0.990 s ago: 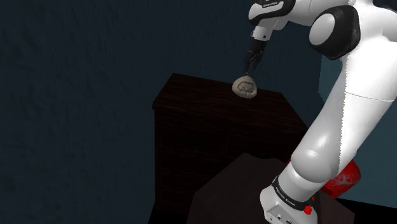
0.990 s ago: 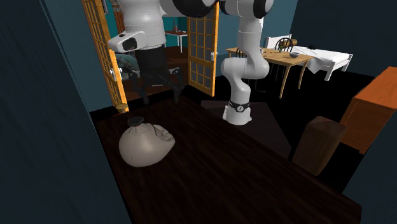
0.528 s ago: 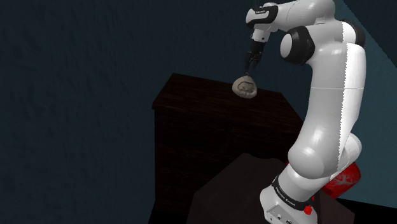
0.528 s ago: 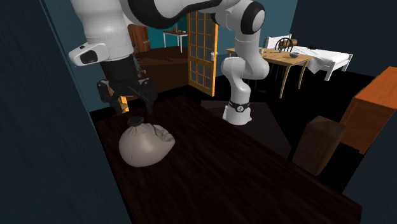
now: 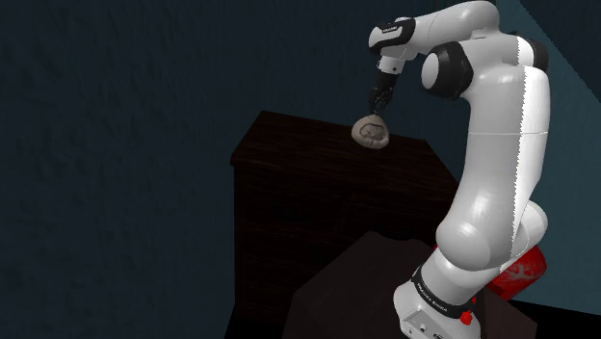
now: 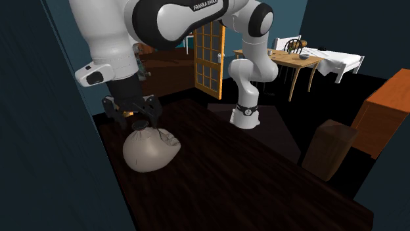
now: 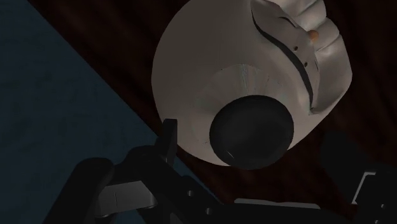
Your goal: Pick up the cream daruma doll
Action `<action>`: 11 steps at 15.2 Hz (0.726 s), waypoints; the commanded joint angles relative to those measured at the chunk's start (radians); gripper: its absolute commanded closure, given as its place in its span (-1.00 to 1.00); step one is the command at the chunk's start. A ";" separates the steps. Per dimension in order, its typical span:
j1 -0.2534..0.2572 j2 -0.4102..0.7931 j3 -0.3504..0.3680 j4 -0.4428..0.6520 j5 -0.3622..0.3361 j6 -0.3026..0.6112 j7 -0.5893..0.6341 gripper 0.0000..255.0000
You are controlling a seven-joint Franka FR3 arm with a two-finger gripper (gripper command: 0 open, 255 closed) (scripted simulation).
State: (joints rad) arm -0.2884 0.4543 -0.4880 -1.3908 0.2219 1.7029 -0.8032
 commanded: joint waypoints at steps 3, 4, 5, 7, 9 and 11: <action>0.000 0.003 0.001 -0.003 0.001 0.006 -0.001 1.00; 0.000 0.002 0.000 -0.004 0.001 0.007 -0.001 1.00; 0.000 0.002 0.000 -0.005 0.001 0.007 -0.001 1.00; 0.000 0.001 0.000 -0.007 0.001 0.008 -0.001 1.00; 0.000 0.003 0.001 -0.004 0.001 0.007 0.000 1.00; -0.001 0.000 0.000 0.008 0.000 -0.007 0.000 1.00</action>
State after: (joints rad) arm -0.2886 0.4550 -0.4878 -1.3913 0.2224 1.7040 -0.8036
